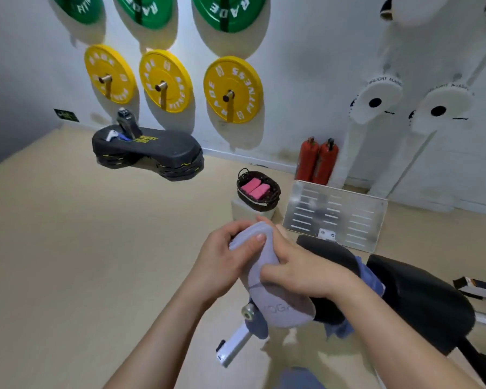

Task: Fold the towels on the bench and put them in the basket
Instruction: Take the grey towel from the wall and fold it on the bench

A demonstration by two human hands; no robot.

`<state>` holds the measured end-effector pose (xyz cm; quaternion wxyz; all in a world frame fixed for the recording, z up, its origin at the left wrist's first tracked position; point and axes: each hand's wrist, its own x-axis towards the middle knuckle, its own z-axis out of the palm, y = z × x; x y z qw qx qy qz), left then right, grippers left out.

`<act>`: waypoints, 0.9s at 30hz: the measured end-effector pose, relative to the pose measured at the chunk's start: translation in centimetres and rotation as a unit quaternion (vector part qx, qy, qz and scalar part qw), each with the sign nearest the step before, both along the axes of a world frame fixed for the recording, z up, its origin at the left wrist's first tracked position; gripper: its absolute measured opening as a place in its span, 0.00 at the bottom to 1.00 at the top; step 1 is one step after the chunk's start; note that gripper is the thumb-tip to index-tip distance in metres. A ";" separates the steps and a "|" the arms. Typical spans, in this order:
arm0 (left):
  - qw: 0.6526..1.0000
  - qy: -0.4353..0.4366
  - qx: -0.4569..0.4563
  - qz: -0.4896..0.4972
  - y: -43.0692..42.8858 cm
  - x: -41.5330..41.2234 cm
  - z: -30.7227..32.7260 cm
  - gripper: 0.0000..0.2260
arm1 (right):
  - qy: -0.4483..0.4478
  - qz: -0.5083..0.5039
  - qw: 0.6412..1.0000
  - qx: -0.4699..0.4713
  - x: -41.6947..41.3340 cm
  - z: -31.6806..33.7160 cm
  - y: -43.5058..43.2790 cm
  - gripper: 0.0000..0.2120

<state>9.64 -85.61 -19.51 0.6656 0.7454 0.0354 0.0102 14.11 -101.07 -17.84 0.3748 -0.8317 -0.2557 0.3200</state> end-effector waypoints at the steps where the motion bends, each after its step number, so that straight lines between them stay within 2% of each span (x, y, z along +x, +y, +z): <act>1: 1.000 -0.003 -0.003 0.005 1.1 -0.5 0.3 0.10 | -0.004 0.007 1.000 -0.002 -0.2 0.2 1.3 0.46; 5: 0.999 0.015 0.029 0.003 5.1 -0.9 0.6 0.15 | 0.008 0.028 1.000 -0.009 0.1 0.2 5.5 0.48; 7: 0.999 0.014 0.028 0.027 6.7 -0.4 0.5 0.11 | 0.048 0.041 0.998 0.010 1.0 -0.2 6.7 0.47; 9: 0.997 0.012 0.009 0.079 8.4 0.4 0.3 0.07 | 0.091 0.073 0.993 0.033 2.6 -0.6 7.5 0.35; 11: 0.991 0.020 -0.015 0.129 10.3 1.4 -0.2 0.08 | 0.097 0.090 0.991 0.026 4.2 -1.1 8.5 0.24; 13: 0.987 0.028 -0.031 0.154 12.3 2.9 -0.9 0.08 | 0.090 0.074 0.993 0.026 5.7 -1.9 9.9 0.26; 17: 0.986 0.055 -0.031 0.154 16.5 8.0 -2.5 0.07 | 0.032 -0.015 0.998 0.055 8.7 -4.7 13.9 0.36; 18: 0.986 0.067 -0.045 0.148 17.5 9.6 -2.7 0.07 | 0.023 -0.044 0.997 0.064 9.7 -5.1 14.9 0.35; 22: 0.977 0.137 -0.129 0.100 21.6 16.4 -3.1 0.20 | 0.043 -0.187 0.971 0.143 14.2 -6.1 18.5 0.16; 25: 0.968 0.169 -0.178 0.046 23.8 20.6 -3.2 0.21 | 0.036 -0.248 0.953 0.168 17.2 -6.3 21.5 0.12; 27: 0.959 0.183 -0.211 0.039 24.7 23.6 -3.5 0.23 | 0.048 -0.294 0.931 0.210 18.8 -6.5 24.2 0.14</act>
